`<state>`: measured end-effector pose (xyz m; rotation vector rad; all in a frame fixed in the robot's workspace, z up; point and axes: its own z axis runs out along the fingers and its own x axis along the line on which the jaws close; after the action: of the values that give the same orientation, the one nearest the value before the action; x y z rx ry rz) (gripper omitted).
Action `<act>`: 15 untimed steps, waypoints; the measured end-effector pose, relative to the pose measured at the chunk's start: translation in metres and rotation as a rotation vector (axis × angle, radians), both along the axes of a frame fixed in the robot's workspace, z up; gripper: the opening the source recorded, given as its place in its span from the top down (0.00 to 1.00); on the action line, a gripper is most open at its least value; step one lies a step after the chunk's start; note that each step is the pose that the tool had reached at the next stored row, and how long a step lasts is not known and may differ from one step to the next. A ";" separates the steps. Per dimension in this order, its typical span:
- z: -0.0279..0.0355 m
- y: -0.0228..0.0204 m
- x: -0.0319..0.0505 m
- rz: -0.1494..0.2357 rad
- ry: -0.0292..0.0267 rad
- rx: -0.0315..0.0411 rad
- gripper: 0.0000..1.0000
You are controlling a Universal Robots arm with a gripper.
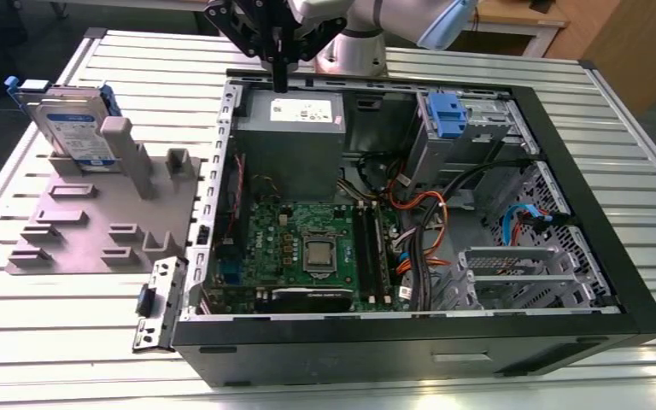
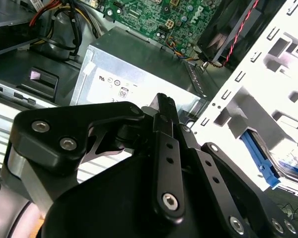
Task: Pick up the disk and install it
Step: 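Reach for the disk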
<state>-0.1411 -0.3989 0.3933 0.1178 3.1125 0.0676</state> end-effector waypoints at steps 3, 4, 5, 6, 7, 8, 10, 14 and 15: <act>0.0000 0.0000 -0.0005 0.000 0.0000 0.0000 0.89; 0.0000 0.0000 -0.0007 0.000 -0.0001 0.0000 0.89; 0.0000 0.0000 -0.0009 0.000 -0.0001 0.0001 0.89; 0.0000 0.0000 -0.0011 0.000 0.0000 0.0000 0.89; 0.0000 0.0000 -0.0013 0.000 0.0000 0.0000 0.89; 0.0000 0.0000 -0.0015 0.000 0.0000 0.0000 0.89; 0.0000 0.0000 -0.0019 0.000 0.0000 0.0001 0.89; 0.0000 0.0000 -0.0025 0.000 0.0000 0.0000 0.89; 0.0000 0.0000 -0.0026 0.000 0.0000 0.0000 0.89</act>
<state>-0.1438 -0.3989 0.3933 0.1179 3.1125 0.0676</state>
